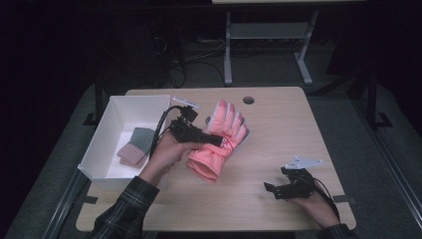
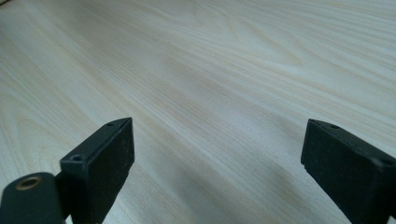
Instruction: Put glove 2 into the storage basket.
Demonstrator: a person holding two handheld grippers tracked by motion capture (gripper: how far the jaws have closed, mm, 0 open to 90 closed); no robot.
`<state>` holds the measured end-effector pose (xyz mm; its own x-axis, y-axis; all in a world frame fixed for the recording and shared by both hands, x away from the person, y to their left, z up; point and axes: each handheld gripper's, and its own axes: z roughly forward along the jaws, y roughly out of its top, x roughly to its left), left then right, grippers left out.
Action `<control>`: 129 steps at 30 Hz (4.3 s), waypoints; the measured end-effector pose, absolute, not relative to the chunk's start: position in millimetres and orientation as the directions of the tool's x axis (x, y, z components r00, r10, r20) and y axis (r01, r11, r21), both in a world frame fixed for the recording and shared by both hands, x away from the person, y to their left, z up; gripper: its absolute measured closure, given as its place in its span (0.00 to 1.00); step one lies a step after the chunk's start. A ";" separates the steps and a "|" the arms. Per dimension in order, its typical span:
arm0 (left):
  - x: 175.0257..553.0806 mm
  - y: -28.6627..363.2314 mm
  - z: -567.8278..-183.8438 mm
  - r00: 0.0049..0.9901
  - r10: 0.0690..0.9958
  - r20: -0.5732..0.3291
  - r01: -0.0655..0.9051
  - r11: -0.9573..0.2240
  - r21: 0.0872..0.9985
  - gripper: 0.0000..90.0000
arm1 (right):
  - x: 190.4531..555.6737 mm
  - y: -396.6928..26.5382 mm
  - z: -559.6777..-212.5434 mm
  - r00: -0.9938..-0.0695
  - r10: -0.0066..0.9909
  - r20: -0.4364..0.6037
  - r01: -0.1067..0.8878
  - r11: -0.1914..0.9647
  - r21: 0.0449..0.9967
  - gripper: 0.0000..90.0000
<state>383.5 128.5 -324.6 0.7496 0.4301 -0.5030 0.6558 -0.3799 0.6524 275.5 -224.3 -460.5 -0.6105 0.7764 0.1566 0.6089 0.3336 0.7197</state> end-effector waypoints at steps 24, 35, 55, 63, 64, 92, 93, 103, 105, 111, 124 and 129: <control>399.3 252.9 -258.5 0.658 0.616 -0.433 0.671 -0.218 0.709 0.68 | 277.2 -225.4 -463.5 -0.599 0.787 0.147 0.620 0.340 0.708 0.10; 399.6 306.0 -265.5 0.579 0.705 -0.410 0.691 -0.156 0.706 0.68 | 278.2 -224.8 -465.0 -0.600 0.786 0.148 0.626 0.345 0.700 0.10; 421.3 326.1 -353.2 0.422 0.815 -0.398 0.808 -0.138 0.573 0.66 | 278.9 -225.1 -465.5 -0.599 0.787 0.145 0.628 0.350 0.695 0.10; 428.5 308.8 -393.1 0.412 0.823 -0.391 0.844 -0.184 0.503 0.65 | 278.5 -224.9 -465.1 -0.600 0.787 0.144 0.627 0.350 0.696 0.10; 428.5 308.8 -393.1 0.412 0.823 -0.391 0.844 -0.184 0.503 0.65 | 278.5 -224.9 -465.1 -0.600 0.787 0.144 0.627 0.350 0.696 0.10; 423.5 325.8 -367.5 0.433 0.837 -0.335 0.809 -0.198 0.553 0.16 | 278.8 -225.8 -464.6 -0.607 0.782 0.139 0.618 0.356 0.701 0.10; 422.7 326.6 -364.0 0.430 0.840 -0.332 0.805 -0.191 0.561 0.16 | 278.7 -225.6 -464.3 -0.609 0.781 0.137 0.616 0.356 0.703 0.10; 407.5 319.5 -318.4 0.510 0.807 -0.298 0.723 -0.214 0.657 0.16 | 279.9 -224.7 -463.1 -0.596 0.792 0.131 0.623 0.353 0.698 0.10; 404.3 311.3 -313.8 0.532 0.795 -0.291 0.707 -0.229 0.669 0.16 | 279.8 -225.0 -462.8 -0.597 0.792 0.130 0.621 0.353 0.700 0.10; 399.9 285.4 -307.1 0.588 0.759 -0.279 0.672 -0.266 0.691 0.16 | 279.3 -224.9 -462.6 -0.600 0.790 0.127 0.618 0.357 0.701 0.10; 380.6 208.6 -296.3 0.712 0.645 -0.278 0.592 -0.337 0.732 0.16 | 278.8 -224.9 -462.1 -0.599 0.791 0.127 0.617 0.355 0.702 0.10; 371.1 177.8 -302.1 0.754 0.599 -0.271 0.564 -0.376 0.735 0.16 | 278.6 -225.0 -461.7 -0.600 0.790 0.127 0.616 0.354 0.704 0.10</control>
